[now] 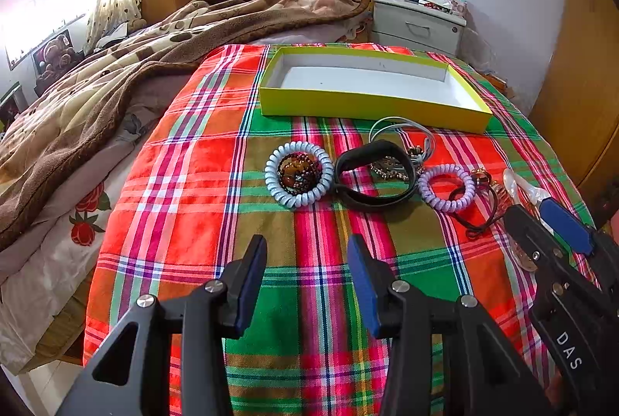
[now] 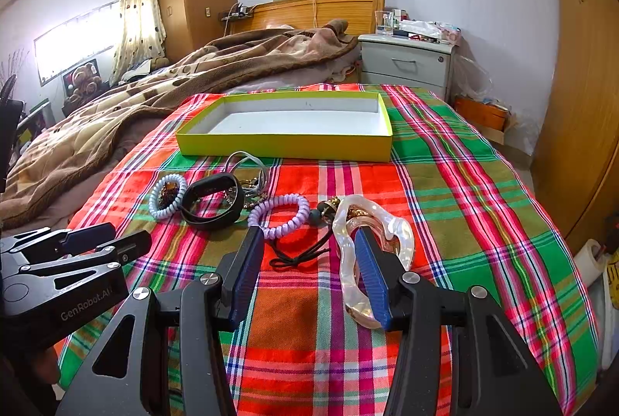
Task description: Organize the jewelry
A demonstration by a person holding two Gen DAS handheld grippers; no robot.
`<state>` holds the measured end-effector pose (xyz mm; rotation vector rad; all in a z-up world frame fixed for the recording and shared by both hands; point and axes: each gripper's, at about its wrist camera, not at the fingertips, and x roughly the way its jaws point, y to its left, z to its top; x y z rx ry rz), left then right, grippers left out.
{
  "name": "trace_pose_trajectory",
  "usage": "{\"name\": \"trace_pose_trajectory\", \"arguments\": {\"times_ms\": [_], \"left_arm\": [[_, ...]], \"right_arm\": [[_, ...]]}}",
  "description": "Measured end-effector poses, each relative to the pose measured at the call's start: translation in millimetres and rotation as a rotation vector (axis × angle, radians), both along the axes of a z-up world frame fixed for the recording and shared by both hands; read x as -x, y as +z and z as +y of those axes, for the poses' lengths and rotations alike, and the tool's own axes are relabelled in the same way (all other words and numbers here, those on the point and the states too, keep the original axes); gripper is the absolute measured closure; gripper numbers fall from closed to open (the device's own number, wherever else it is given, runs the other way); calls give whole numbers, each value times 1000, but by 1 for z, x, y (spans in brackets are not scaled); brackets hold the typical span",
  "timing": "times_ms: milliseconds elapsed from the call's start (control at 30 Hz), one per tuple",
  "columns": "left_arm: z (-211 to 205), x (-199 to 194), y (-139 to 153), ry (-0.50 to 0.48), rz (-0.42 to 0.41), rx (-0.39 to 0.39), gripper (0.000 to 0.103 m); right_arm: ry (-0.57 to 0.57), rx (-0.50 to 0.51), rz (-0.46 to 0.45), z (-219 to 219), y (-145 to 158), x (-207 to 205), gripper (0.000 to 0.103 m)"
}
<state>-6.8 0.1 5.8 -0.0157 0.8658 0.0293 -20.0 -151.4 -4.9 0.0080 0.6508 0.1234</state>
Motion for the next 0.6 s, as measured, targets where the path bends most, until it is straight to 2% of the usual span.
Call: {"name": "trace_pose_trajectory", "arguments": {"times_ms": [600], "left_arm": [[2, 1, 1, 3, -4, 6, 58]], "right_arm": [[1, 2, -5, 1, 2, 1, 53]]}}
